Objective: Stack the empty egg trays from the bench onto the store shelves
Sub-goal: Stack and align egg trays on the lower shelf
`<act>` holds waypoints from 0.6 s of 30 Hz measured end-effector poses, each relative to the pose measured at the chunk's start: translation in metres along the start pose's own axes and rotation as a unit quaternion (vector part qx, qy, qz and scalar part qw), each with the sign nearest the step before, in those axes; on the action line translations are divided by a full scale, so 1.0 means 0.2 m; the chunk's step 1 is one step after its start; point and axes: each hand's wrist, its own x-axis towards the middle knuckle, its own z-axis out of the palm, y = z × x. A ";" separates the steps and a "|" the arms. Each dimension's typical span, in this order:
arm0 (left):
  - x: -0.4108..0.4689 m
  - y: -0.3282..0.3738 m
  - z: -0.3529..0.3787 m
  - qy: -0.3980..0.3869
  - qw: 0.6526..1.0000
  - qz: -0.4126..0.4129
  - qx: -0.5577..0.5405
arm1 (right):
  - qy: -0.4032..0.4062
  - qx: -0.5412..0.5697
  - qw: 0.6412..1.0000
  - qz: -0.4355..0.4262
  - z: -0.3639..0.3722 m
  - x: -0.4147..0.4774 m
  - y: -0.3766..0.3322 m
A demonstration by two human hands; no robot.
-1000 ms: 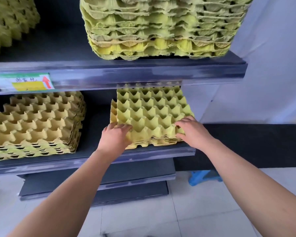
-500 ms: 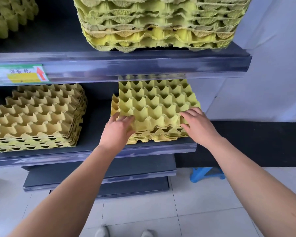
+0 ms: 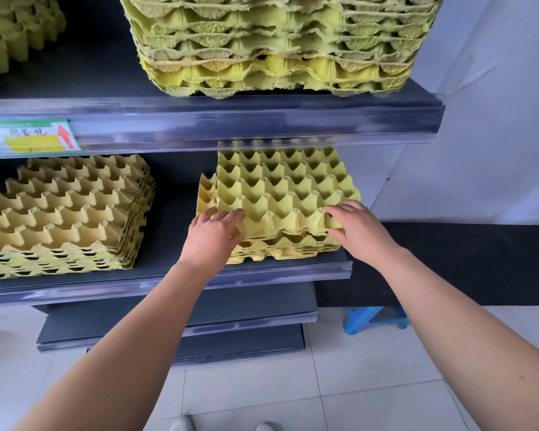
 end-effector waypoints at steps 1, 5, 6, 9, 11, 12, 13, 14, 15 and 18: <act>0.00 0.00 -0.01 0.012 1.000 0.003 0.001 | 0.007 0.014 1.000 0.006 -0.01 0.00 0.00; -0.02 -0.02 -0.02 0.062 0.998 0.000 0.026 | 0.062 0.047 0.997 0.002 -0.03 -0.01 -0.05; -0.02 -0.01 -0.02 0.060 0.998 0.008 0.032 | 0.074 0.057 0.996 -0.001 -0.03 -0.02 -0.07; 0.00 0.03 0.00 0.052 0.997 0.023 0.047 | 0.059 0.096 0.994 -0.013 -0.02 -0.02 -0.11; 0.02 0.02 0.00 0.064 0.996 0.025 0.055 | 0.028 0.125 0.992 -0.023 -0.01 -0.03 -0.11; 0.04 0.00 -0.01 0.063 0.996 0.020 0.055 | 0.019 0.133 0.991 -0.021 -0.02 -0.04 -0.09; 0.04 -0.01 -0.01 0.056 0.997 0.015 0.053 | 0.016 0.137 0.990 -0.016 -0.02 -0.04 -0.08; 0.05 -0.02 -0.01 0.047 0.997 0.015 0.055 | 0.017 0.134 0.991 -0.012 -0.03 -0.05 -0.05; 0.05 -0.02 -0.01 0.035 0.997 0.019 0.059 | 0.018 0.124 0.992 -0.012 -0.03 -0.06 -0.03; 0.04 0.00 0.01 -0.010 0.998 0.018 0.062 | 0.002 0.083 0.996 -0.029 -0.03 -0.06 0.00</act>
